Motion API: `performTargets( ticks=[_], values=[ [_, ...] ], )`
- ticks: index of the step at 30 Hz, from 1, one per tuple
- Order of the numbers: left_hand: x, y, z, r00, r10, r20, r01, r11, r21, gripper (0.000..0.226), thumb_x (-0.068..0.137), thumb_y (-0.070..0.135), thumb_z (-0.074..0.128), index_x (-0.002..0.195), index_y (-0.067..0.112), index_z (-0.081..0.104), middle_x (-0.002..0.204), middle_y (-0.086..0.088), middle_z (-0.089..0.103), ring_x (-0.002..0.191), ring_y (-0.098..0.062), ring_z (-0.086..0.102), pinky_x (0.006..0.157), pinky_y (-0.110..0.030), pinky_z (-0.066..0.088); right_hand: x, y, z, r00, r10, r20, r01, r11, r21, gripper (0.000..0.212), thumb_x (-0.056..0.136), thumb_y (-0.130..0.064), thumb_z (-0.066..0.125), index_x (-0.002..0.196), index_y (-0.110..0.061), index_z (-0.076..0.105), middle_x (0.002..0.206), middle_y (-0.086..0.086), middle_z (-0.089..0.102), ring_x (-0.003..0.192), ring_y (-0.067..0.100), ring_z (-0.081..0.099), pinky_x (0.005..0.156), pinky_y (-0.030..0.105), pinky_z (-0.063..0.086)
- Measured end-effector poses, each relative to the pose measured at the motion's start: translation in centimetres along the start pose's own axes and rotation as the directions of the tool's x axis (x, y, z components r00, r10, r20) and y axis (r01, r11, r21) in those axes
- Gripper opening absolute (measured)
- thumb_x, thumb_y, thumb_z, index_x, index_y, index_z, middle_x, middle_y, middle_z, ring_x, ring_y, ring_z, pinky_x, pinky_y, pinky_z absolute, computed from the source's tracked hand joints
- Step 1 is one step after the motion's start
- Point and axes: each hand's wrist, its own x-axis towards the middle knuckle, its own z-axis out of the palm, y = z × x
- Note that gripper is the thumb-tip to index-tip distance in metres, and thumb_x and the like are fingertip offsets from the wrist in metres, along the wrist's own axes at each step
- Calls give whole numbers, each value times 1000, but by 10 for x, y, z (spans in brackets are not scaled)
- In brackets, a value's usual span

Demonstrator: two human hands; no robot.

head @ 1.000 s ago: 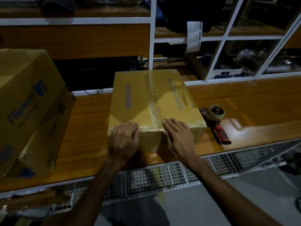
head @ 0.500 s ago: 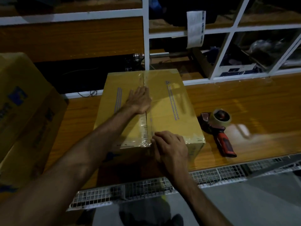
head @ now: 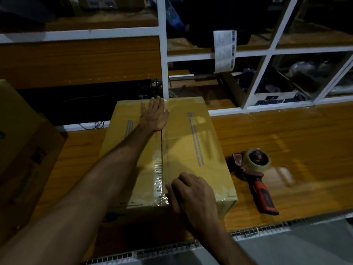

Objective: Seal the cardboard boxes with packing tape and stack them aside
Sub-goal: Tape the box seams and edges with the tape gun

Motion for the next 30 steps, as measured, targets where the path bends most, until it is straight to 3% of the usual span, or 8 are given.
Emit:
performTargets(
  ticks=[4, 7, 13, 18, 22, 24, 27, 30],
  values=[
    [-48, 6, 1, 997, 73, 34, -73, 997, -16, 73, 109, 55, 13, 167, 14, 2, 176, -5, -1, 162, -25, -1, 127, -62, 0, 35, 5, -5, 990, 129, 63, -129, 992, -11, 40, 102, -47, 53, 72, -21, 61, 73, -4, 58, 61, 22, 58, 48, 33, 39],
    [-102, 5, 1, 985, 163, 62, -161, 986, -42, 73, 109, 56, 18, 167, 12, 6, 176, -5, 2, 162, -25, 1, 127, -60, 3, 64, 17, 0, 966, 218, 137, -212, 975, -61, 34, 103, -46, 56, 82, -23, 68, 83, -6, 63, 72, 20, 61, 57, 32, 42],
    [-240, -18, -11, 933, 349, 90, -330, 928, -171, 70, 104, 64, 18, 166, 31, 15, 175, 7, 5, 161, -14, -4, 129, -52, -4, 67, 45, -17, 919, 343, 195, -375, 912, 166, 25, 105, -38, 58, 91, -25, 76, 93, -11, 69, 80, 7, 61, 70, 29, 45],
    [-339, -52, 0, 958, 276, -81, -283, 953, -104, 64, 106, 63, 9, 165, 41, 13, 174, 15, 0, 162, -15, -5, 129, -54, 3, 10, 65, -43, 918, 385, 91, -394, 910, 131, 17, 103, -25, 67, 108, -15, 80, 122, 2, 71, 108, 23, 66, 92, 38, 53],
    [-380, -86, 23, 972, -11, -237, -80, 925, -370, 60, 105, 65, 26, 162, 50, 20, 174, 16, 3, 162, -14, 1, 126, -43, 13, -50, 56, -39, 794, 608, -14, -588, 774, 235, 36, 106, -38, 64, 137, -20, 65, 140, 6, 62, 123, 24, 59, 97, 40, 48],
    [-385, -92, 36, 949, -193, -250, -10, 771, -636, 71, 98, 69, 41, 162, 44, 27, 174, 17, 8, 159, -9, 13, 120, -38, 24, -65, 43, -30, 665, 745, 55, -676, 568, 470, 53, 104, -58, 58, 146, -27, 56, 140, 1, 62, 121, 20, 61, 95, 40, 51],
    [-389, -81, 49, 882, -421, -211, -39, 381, -924, 83, 86, 64, 67, 158, 36, 38, 161, 17, 41, 144, 2, 41, 112, -23, 38, -73, 28, -18, 534, 816, 222, -661, 238, 712, 70, 93, -76, 56, 146, -30, 58, 138, -6, 65, 123, 9, 62, 103, 41, 50],
    [-390, -70, 63, 849, -529, -12, 26, 64, -998, 76, 80, 60, 82, 145, 35, 51, 134, 25, 64, 121, 5, 60, 94, -15, 49, -74, 19, -11, 490, 835, 252, -602, 115, 790, 101, 66, -100, 58, 138, -29, 58, 130, -11, 66, 115, 5, 63, 89, 32, 52]
  ],
)
